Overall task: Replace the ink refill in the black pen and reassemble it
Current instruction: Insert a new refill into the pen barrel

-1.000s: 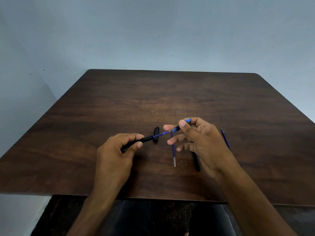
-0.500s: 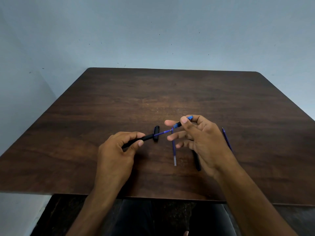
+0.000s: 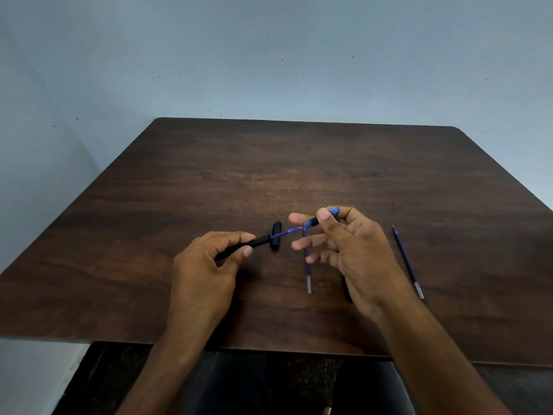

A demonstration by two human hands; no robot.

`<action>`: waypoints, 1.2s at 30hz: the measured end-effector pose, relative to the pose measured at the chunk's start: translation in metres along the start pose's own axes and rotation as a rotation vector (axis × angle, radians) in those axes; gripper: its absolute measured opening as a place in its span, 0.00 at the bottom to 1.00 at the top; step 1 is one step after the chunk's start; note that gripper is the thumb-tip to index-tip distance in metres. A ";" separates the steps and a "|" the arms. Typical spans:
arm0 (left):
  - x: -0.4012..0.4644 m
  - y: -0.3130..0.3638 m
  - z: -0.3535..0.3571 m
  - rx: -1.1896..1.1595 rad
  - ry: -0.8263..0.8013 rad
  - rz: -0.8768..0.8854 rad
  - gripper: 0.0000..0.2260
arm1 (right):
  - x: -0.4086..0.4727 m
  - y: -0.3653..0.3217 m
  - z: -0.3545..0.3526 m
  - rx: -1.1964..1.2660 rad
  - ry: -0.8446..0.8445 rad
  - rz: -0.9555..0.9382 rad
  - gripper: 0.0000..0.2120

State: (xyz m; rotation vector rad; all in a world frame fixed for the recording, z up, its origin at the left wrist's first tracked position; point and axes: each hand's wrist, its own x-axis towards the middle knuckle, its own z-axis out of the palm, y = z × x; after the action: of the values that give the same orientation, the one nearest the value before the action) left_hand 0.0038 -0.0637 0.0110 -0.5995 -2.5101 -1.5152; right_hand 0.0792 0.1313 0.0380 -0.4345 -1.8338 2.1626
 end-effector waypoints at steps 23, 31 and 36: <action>-0.001 0.000 0.000 0.009 -0.003 -0.013 0.12 | -0.001 0.002 0.004 0.006 0.043 -0.029 0.10; 0.000 0.000 0.002 0.019 -0.011 -0.008 0.12 | -0.002 0.005 0.008 0.010 0.034 -0.021 0.11; 0.000 0.000 0.002 0.007 -0.007 -0.018 0.12 | -0.001 0.004 0.008 0.020 0.049 -0.027 0.10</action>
State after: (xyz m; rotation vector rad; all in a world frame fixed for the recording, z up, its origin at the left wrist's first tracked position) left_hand 0.0045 -0.0618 0.0102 -0.5838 -2.5322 -1.5122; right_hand 0.0769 0.1226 0.0351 -0.4520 -1.7801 2.1322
